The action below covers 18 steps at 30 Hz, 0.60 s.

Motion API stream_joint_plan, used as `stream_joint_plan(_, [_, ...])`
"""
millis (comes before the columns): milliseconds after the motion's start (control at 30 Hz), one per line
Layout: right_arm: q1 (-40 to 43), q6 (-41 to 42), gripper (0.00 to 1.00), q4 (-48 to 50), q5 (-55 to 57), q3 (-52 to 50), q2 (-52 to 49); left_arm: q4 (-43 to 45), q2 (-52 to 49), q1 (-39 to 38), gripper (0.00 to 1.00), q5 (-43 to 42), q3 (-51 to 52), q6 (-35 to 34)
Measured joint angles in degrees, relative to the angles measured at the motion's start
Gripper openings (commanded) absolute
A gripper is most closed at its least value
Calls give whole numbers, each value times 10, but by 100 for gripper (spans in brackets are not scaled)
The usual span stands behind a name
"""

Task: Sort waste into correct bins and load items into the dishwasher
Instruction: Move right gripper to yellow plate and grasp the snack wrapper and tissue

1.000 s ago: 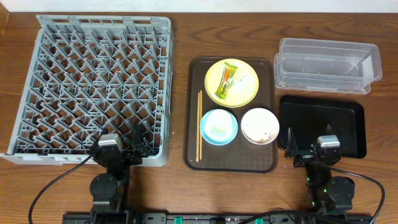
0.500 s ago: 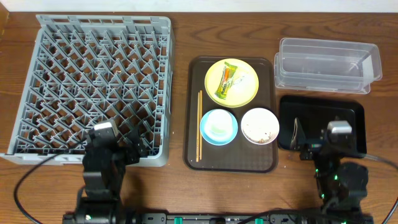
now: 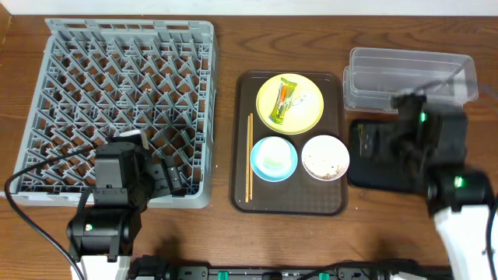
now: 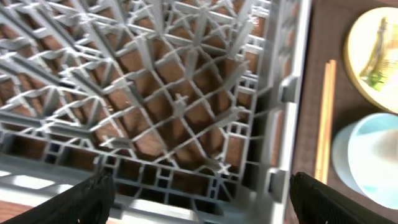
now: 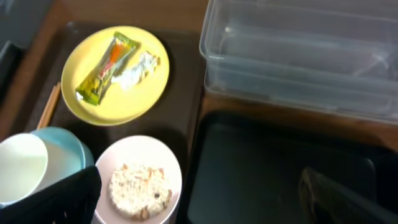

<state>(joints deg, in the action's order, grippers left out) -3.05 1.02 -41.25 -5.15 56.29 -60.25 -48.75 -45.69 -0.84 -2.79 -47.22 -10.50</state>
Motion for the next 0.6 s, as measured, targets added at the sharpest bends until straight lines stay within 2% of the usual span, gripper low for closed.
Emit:
stream_joint_plan(133, [0, 0, 99, -28, -2, 74, -58, -5, -3, 0, 92, -35, -3, 0])
stream_joint_plan(200, [0, 0, 99, -22, -6, 80, -64, -9, -3, 0, 92, -42, -3, 0])
stream_joint_plan(233, [0, 0, 99, -13, -11, 80, -65, -9, -3, 0, 98, -44, -3, 0])
stream_joint_plan(467, [-7, 0, 94, 31, -43, 82, -65, -10, -3, 0, 98, -48, -3, 0])
stream_joint_plan(600, [-41, 0, 92, 31, -44, 88, -77, -10, -3, 0, 98, -48, -3, 0])
